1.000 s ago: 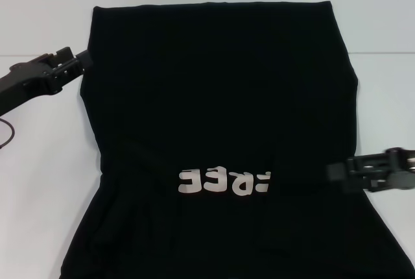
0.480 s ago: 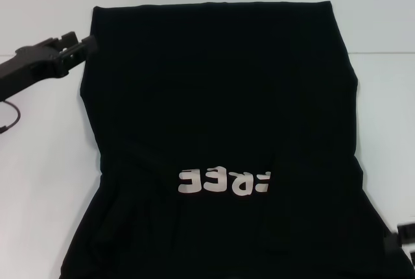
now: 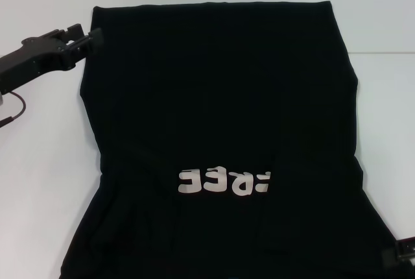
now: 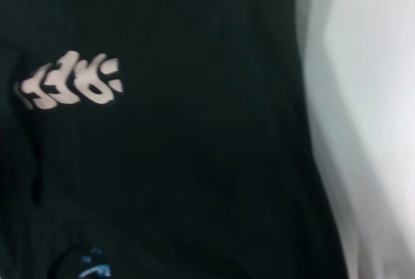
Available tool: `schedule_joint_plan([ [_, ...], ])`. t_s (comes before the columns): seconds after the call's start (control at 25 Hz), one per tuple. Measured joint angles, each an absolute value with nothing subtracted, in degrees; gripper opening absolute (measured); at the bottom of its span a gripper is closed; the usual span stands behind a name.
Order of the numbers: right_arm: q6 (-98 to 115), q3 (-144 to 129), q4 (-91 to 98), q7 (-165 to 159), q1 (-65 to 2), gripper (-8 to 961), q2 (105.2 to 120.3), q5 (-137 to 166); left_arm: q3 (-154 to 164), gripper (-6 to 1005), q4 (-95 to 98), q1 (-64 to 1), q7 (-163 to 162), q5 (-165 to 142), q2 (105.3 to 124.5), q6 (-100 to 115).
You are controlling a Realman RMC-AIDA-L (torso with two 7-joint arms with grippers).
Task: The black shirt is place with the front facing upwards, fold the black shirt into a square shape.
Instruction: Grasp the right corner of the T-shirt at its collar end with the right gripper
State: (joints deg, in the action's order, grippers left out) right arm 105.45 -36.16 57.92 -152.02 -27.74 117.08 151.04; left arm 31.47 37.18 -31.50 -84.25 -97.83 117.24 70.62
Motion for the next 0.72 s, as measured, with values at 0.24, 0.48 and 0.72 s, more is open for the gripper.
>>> schedule_joint_plan([
  [0.24,105.1,-36.2,57.2,-151.4,-27.9,911,117.25,152.2,31.5,530,37.2,-31.5,-84.3,-97.6,117.24,70.6],
  [0.48,104.1,-36.4,53.9,-150.4,-28.8,890,117.36,152.2,31.5,529,37.2,-31.3,-84.4,-97.7,117.33,70.9],
  [0.72,102.3,-37.6,52.9,-149.7,-29.1,700,117.28,152.2,31.2,529,37.2,-30.7,-84.5,-97.6,117.34,71.0],
])
